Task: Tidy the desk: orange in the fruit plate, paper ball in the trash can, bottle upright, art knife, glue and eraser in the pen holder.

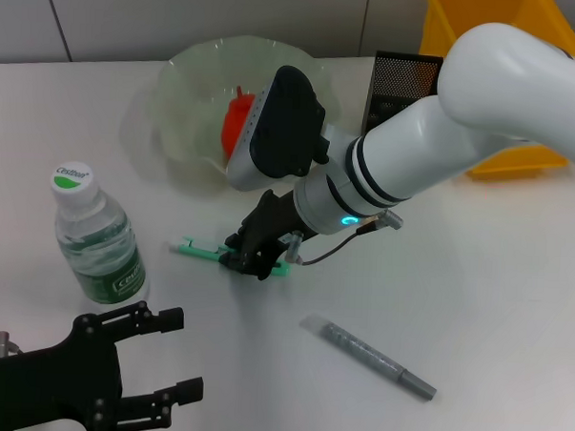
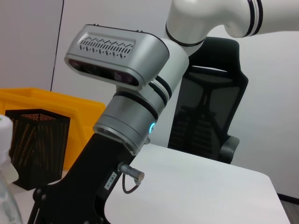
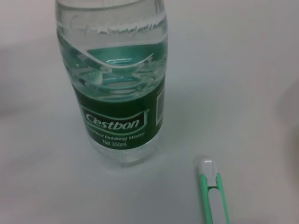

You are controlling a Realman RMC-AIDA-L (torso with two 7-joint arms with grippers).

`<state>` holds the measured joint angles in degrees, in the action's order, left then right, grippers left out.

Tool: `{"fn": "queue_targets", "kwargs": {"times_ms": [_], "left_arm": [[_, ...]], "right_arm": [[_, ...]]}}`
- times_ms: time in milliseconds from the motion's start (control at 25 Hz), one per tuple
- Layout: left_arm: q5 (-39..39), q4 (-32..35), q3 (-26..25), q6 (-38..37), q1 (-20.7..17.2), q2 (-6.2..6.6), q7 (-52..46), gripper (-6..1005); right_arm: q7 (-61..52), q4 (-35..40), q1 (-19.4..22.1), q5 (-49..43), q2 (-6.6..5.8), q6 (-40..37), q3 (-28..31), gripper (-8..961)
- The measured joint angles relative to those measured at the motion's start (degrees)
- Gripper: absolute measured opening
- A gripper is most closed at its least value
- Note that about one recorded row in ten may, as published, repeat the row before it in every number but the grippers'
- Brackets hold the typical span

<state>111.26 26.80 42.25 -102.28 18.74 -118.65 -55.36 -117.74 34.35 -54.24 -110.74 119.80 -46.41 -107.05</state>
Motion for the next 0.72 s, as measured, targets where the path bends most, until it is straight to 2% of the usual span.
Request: {"fn": "queue_targets", "kwargs": {"times_ms": [280,400,560,600,640,680,720], "left_arm": [[0.0,0.0,-0.2,0.1,-0.1,0.0,0.1,795],[0.0,0.0,-0.1,0.1,-0.1,0.01,0.1,795],[0.0,0.0,-0.2,0.1,-0.1,0.07,0.2,795],[0.0,0.0,-0.2,0.1,-0.1,0.08,0.3,795],[0.0,0.0,-0.2,0.1,-0.1,0.08,0.3,795],[0.0,0.0,-0.2,0.1,0.0,0.09,0.3,795],[0.0,0.0,-0.2,0.1,0.0,0.09,0.3,795]], "right_arm": [[-0.1,1.2,0.1,0.0,-0.3,-1.0,0.8,169],[-0.5,4.2,1.3,-1.7,-0.5,-3.5,3.6,169],[-2.2,12.5,5.2,-8.2,-0.53,-9.1,10.9,170],[-4.3,17.9,7.5,-12.2,-0.58,-11.3,13.4,171],[-4.3,17.9,7.5,-12.2,-0.58,-11.3,13.4,171],[-6.0,23.5,10.2,-15.5,-0.63,-13.2,15.1,172],[-6.0,23.5,10.2,-15.5,-0.63,-13.2,15.1,172]]}}
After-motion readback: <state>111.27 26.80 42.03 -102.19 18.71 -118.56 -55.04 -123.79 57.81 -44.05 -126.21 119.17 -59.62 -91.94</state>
